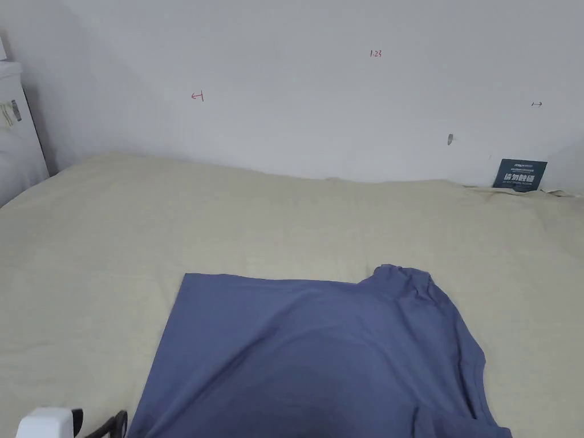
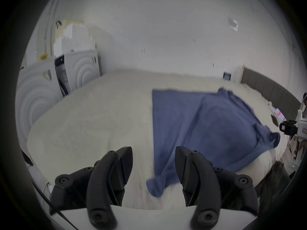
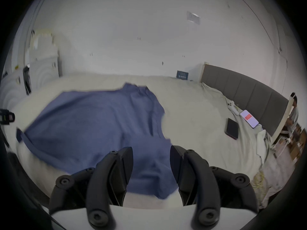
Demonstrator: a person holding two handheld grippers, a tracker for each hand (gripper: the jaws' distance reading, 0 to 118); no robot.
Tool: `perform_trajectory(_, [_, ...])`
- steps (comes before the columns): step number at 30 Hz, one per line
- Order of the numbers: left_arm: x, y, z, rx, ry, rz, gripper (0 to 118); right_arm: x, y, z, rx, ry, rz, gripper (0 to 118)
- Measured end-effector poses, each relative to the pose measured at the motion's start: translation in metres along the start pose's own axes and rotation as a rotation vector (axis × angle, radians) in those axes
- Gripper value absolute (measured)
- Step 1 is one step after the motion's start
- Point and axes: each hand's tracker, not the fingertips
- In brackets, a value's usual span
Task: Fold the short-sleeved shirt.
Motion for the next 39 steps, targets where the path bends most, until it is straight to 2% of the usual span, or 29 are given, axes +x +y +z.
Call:
perform_trajectory(5, [0.02,0.022,0.0,0.063,-0.01,-0.013,57,-0.028,0.022,-0.007,0.098,0.033,-0.011,50])
perform_trajectory(7, [0.031,0.025,0.0,0.088,-0.014,-0.026,52,-0.035,0.026,-0.009,0.131,0.047,-0.024,42])
perform_trajectory(8, [0.035,0.026,0.001,0.096,-0.027,-0.036,42,-0.038,0.027,-0.01,0.141,0.048,-0.029,20])
perform_trajectory(9, [0.041,0.027,0.001,0.1,-0.028,-0.041,31,-0.041,0.027,-0.012,0.147,0.048,-0.028,4])
perform_trajectory(10, [0.045,0.028,0.002,0.105,-0.026,-0.047,19,-0.043,0.027,-0.012,0.158,0.043,-0.024,2])
perform_trajectory(11, [0.015,0.007,-0.032,0.114,-0.032,-0.046,3,-0.045,0.027,-0.012,0.166,0.04,-0.017,1])
perform_trajectory(12, [0.008,0.001,-0.042,0.124,-0.03,-0.048,0,-0.045,0.027,-0.012,0.162,0.04,-0.012,1])
perform_trajectory(19, [0.002,-0.01,-0.048,0.1,-0.042,0.003,0,-0.043,0.024,-0.014,0.15,0.026,0.01,1])
perform_trajectory(27, [-0.041,-0.015,-0.07,-0.175,-0.073,0.112,0,-0.036,0.019,-0.016,0.11,0.031,0.019,1])
perform_trajectory(28, [-0.042,-0.015,-0.072,-0.23,-0.092,0.113,0,-0.036,0.019,-0.017,0.105,0.032,0.018,1])
perform_trajectory(29, [-0.046,-0.019,-0.075,-0.27,-0.092,0.115,7,-0.037,0.017,-0.017,0.102,0.032,0.02,1])
perform_trajectory(31, [-0.04,-0.023,-0.075,-0.323,-0.084,0.104,28,-0.038,0.015,-0.018,0.097,0.034,0.024,1])
perform_trajectory(32, [-0.037,-0.026,-0.077,-0.353,-0.065,0.103,45,-0.038,0.013,-0.018,0.093,0.038,0.026,1])
perform_trajectory(34, [-0.036,-0.034,-0.084,-0.416,-0.036,0.103,62,-0.039,0.01,-0.02,0.087,0.044,0.032,1])
perform_trajectory(39, [-0.023,-0.052,-0.093,-0.534,0.01,0.092,64,-0.042,0.006,-0.02,0.07,0.05,0.033,1])
